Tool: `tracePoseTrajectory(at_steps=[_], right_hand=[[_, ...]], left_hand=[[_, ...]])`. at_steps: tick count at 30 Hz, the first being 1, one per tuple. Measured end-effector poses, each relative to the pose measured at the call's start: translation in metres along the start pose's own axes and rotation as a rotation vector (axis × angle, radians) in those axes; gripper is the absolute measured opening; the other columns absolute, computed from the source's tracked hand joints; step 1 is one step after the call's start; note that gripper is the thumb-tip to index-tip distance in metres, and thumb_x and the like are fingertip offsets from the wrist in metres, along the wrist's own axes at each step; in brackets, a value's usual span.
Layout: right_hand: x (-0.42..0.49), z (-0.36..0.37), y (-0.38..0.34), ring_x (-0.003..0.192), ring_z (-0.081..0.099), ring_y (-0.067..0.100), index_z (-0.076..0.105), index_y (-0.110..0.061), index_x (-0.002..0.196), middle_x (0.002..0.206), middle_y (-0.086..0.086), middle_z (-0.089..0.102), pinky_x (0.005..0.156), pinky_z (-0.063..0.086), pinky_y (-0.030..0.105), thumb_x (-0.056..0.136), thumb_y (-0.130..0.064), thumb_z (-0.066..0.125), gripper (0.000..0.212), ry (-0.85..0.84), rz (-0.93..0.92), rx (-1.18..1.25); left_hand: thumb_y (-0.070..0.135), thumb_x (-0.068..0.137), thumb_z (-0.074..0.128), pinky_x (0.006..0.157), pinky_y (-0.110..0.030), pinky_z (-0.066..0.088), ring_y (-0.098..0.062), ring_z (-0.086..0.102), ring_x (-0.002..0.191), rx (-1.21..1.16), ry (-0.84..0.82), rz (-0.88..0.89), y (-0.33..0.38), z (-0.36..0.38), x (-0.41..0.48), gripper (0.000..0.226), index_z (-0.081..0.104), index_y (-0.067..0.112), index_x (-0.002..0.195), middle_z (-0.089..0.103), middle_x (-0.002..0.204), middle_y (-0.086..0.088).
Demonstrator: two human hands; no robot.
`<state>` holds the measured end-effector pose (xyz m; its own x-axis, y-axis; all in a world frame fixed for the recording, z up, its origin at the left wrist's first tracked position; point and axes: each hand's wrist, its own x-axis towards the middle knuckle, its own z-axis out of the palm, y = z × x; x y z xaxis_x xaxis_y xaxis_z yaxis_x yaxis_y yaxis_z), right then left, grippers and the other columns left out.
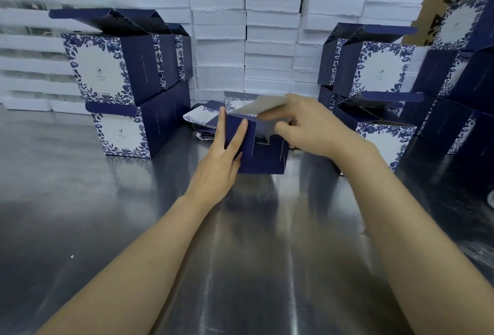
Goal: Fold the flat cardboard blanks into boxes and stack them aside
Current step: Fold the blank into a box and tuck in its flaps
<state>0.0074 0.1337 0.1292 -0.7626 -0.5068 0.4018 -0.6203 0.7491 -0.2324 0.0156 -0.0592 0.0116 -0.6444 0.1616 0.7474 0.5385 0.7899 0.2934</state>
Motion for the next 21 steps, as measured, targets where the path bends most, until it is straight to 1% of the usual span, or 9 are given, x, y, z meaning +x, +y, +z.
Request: tracePoseTrajectory(at_steps=[3,5,7,10,12,14,16,19,21], right_hand=[[-0.004,-0.009,0.002,0.066,0.069,0.02,0.072,-0.032,0.109,0.124,-0.002,0.062,0.077,0.055,0.036,0.086,-0.021,0.035,0.045,-0.04,0.027,0.307],[-0.005,-0.011,0.006,0.064,0.07,0.017,0.072,-0.027,0.11,0.126,-0.001,0.061,0.069,0.054,0.026,0.087,-0.01,0.035,0.046,-0.037,0.039,0.4],[-0.005,-0.01,0.01,0.073,0.07,0.009,0.07,-0.025,0.115,0.124,-0.005,0.06,0.06,0.046,0.011,0.082,0.007,0.039,0.056,-0.062,0.026,0.378],[-0.005,-0.006,0.011,0.083,0.068,0.006,0.065,-0.032,0.12,0.113,-0.012,0.058,0.07,0.047,0.014,0.081,0.006,0.055,0.056,-0.09,-0.014,0.356],[-0.004,-0.002,0.01,0.072,0.065,0.001,0.065,-0.038,0.117,0.103,-0.024,0.06,0.075,0.049,0.024,0.08,-0.008,0.069,0.047,-0.009,-0.039,0.269],[-0.003,0.001,0.009,0.064,0.058,-0.013,0.064,-0.04,0.115,0.098,-0.032,0.06,0.072,0.046,0.027,0.08,-0.016,0.072,0.043,0.12,-0.064,0.131],[-0.002,0.003,0.008,0.066,0.051,-0.02,0.058,-0.038,0.119,0.084,-0.044,0.054,0.067,0.043,0.028,0.08,-0.016,0.069,0.046,0.24,-0.106,0.047],[-0.002,0.008,0.006,0.054,0.05,0.005,0.039,-0.038,0.121,0.071,-0.054,0.041,0.055,0.037,0.028,0.077,-0.013,0.067,0.057,0.364,-0.149,-0.012],[-0.001,0.012,0.008,0.048,0.042,0.008,0.032,-0.039,0.121,0.071,-0.048,0.045,0.054,0.04,0.028,0.077,-0.012,0.068,0.063,0.43,-0.166,-0.019]], left_hand=[[0.016,0.095,0.056,0.065,-0.04,0.055,-0.031,0.06,0.098,-0.046,-0.039,0.005,0.0,0.001,-0.001,0.086,-0.002,0.055,0.146,-0.016,0.161,0.006],[0.037,0.089,0.065,0.079,-0.033,0.054,-0.025,0.051,0.122,-0.123,-0.094,-0.018,0.0,0.001,-0.002,0.094,-0.009,0.062,0.141,-0.026,0.157,0.016],[0.047,0.073,0.078,0.081,-0.032,0.053,-0.021,0.039,0.134,-0.159,-0.153,-0.043,-0.002,0.002,-0.003,0.116,-0.018,0.064,0.136,-0.038,0.149,0.022],[0.024,0.07,0.086,0.066,-0.035,0.052,-0.037,0.052,0.119,-0.061,-0.171,-0.042,-0.005,0.008,-0.005,0.139,-0.034,0.06,0.131,-0.048,0.142,0.02],[0.002,0.074,0.073,0.055,-0.037,0.05,-0.042,0.058,0.098,-0.006,-0.128,-0.014,-0.005,0.009,-0.004,0.132,-0.032,0.055,0.135,-0.036,0.152,0.012],[-0.003,0.075,0.067,0.051,-0.039,0.05,-0.041,0.059,0.088,0.016,-0.094,-0.009,-0.005,0.007,-0.003,0.125,-0.024,0.052,0.141,-0.023,0.158,0.005],[0.003,0.079,0.069,0.057,-0.037,0.052,-0.038,0.059,0.099,0.014,-0.075,-0.001,-0.004,0.005,-0.002,0.117,-0.014,0.05,0.146,-0.015,0.161,-0.001],[0.019,0.085,0.072,0.07,-0.031,0.052,-0.031,0.052,0.12,-0.008,-0.046,0.042,-0.002,0.004,-0.002,0.103,-0.004,0.044,0.149,-0.007,0.162,-0.007],[0.028,0.087,0.07,0.072,-0.029,0.048,-0.029,0.049,0.125,-0.012,-0.04,0.047,-0.001,0.004,-0.003,0.095,-0.001,0.039,0.15,-0.004,0.162,-0.008]])
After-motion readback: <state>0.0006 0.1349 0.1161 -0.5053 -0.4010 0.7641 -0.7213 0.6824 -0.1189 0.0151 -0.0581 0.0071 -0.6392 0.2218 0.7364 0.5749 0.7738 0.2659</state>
